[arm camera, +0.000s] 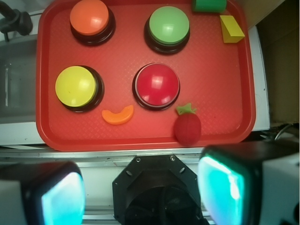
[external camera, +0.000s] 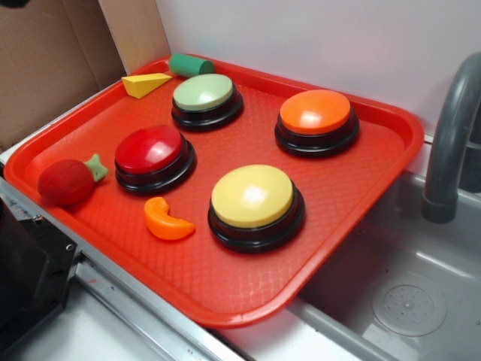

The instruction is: Push the yellow button.

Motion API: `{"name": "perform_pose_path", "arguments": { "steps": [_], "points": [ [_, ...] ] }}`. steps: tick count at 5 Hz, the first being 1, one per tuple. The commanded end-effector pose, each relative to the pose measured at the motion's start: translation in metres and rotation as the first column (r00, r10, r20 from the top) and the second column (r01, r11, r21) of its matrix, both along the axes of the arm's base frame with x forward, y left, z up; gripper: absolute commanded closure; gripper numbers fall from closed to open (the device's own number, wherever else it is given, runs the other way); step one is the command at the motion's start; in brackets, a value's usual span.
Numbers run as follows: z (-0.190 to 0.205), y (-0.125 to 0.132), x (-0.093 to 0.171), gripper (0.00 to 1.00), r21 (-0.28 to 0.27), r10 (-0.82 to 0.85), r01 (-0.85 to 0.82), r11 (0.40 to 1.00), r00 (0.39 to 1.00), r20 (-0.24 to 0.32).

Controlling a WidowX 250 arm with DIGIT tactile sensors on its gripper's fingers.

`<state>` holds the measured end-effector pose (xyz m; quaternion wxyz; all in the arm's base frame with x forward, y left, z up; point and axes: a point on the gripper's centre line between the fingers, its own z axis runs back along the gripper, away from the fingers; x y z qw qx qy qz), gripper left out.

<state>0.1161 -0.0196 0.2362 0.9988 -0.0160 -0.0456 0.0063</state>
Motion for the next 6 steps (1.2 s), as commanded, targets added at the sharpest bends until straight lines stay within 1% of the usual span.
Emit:
{"name": "perform_pose_path", "arguments": {
  "steps": [1,2,3,4,5,6],
  "points": [
    [0.000,0.000,0.000,0.00,0.000,0.000,0.000,1.000,1.000,0.000],
    [-0.049,-0.026,0.050,0.00,0.039,-0.247,0.248,0.968,0.969,-0.020],
    [-0.081,-0.064,0.092,0.00,0.132,-0.476,0.479,0.868,0.878,-0.056],
    [-0.105,-0.090,0.102,0.00,0.192,-0.585,0.591,0.784,0.806,-0.090],
    [-0.127,-0.111,0.098,0.00,0.168,-0.660,0.667,0.726,0.744,-0.104],
    [-0.146,-0.114,0.090,0.00,0.113,-0.636,0.642,0.759,0.767,-0.083]
  ]
}}
